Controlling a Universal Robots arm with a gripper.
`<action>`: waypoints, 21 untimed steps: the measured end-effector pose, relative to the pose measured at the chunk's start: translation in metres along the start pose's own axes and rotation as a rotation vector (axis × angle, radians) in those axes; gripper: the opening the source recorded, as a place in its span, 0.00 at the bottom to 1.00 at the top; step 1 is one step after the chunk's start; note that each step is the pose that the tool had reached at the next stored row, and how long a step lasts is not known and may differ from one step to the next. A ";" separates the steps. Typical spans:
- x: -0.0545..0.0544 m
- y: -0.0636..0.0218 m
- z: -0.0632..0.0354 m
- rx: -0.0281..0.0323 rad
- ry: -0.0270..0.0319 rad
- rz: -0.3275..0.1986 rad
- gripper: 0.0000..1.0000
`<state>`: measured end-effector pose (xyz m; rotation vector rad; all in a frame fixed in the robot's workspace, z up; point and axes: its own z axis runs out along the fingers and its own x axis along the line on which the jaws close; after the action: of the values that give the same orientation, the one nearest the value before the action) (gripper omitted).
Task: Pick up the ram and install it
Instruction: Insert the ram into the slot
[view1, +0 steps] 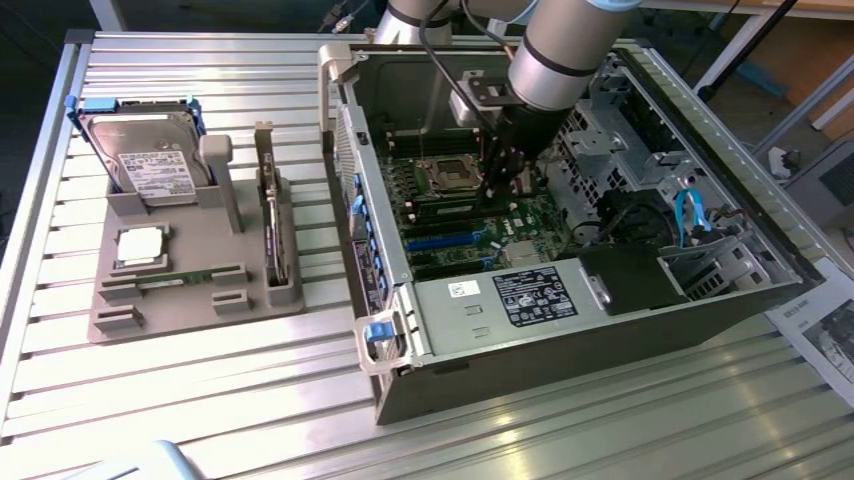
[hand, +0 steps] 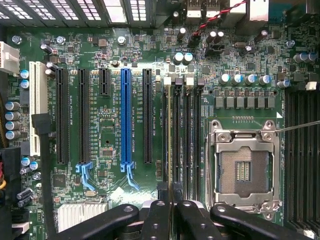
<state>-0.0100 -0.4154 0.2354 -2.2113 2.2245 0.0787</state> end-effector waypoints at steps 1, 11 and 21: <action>0.000 0.0000 0.0002 0.0000 0.0000 0.000 0.12; 0.001 0.0011 0.0005 0.0000 0.0000 0.000 0.25; 0.001 0.0013 -0.0066 -0.0001 0.0000 0.000 0.25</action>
<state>-0.0111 -0.4168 0.2420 -2.2113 2.2245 0.0787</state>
